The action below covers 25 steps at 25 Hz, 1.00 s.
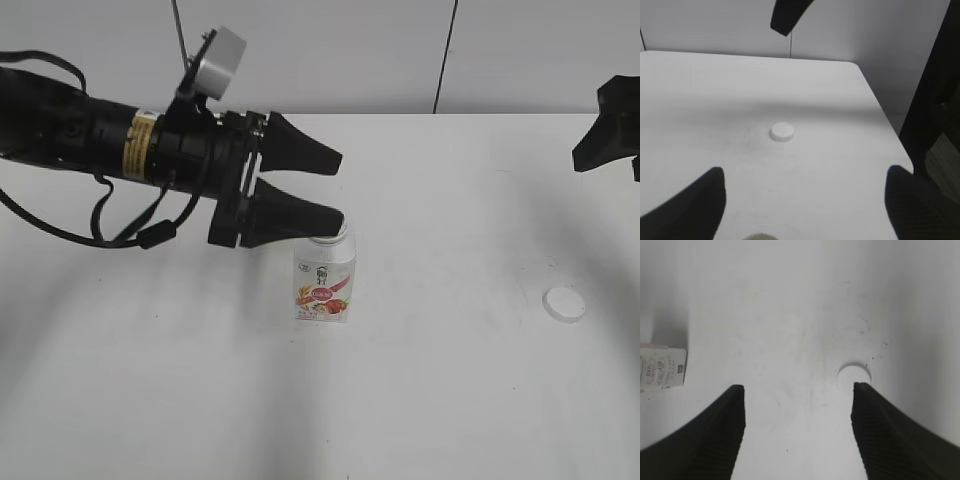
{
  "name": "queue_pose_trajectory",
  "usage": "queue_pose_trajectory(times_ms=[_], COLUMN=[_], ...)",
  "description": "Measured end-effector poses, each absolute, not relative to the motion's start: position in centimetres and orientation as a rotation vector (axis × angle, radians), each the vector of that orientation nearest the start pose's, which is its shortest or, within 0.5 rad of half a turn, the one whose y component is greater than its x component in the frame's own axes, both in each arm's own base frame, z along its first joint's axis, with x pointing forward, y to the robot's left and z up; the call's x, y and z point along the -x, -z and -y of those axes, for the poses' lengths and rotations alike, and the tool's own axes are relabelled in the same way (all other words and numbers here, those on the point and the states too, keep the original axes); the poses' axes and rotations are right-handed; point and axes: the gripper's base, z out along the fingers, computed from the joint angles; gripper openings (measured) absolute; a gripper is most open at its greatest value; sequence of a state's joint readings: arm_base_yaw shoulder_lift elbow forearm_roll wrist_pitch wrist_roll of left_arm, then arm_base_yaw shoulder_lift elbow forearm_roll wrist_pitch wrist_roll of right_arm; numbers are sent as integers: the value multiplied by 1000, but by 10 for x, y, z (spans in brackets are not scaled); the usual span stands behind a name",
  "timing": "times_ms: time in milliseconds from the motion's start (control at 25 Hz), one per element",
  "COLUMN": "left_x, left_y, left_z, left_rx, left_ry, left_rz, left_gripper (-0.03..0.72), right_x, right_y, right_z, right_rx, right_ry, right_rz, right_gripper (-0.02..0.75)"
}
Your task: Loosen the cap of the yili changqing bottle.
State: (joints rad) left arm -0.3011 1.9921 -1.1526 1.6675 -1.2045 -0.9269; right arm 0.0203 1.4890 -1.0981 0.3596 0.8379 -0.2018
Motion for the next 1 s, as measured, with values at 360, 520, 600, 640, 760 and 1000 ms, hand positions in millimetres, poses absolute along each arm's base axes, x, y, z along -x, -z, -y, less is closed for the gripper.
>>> queue_pose_trajectory(times_ms=[360,520,600,640,760,1000], left_x=[-319,-326,-333,-336,-348,-370], left_y=[-262,-276,-279,-279,-278,-281], left_z=[177,162,154,150,136,99], left_rx=[-1237,-1060,-937,-889,-711,-354], left_ry=[934,712,633,607,480,60], left_rz=[-1639,-1826,-1890,-1912,-1966,-1954], left_gripper=[589,589,589,589,589,589], right_x=[-274,-263,-260,-258,-253,-250], right_y=[-309,-321,-325,-327,-330,-330], right_z=[-31,-31,-31,-31,-31,-32], right_rx=[87,100,104,106,116,126], right_ry=[-380,-382,-382,-382,-386,-393], right_rz=[-2592,-2567,-2557,-2553,-2557,-2578], right_gripper=[525,525,525,525,525,525])
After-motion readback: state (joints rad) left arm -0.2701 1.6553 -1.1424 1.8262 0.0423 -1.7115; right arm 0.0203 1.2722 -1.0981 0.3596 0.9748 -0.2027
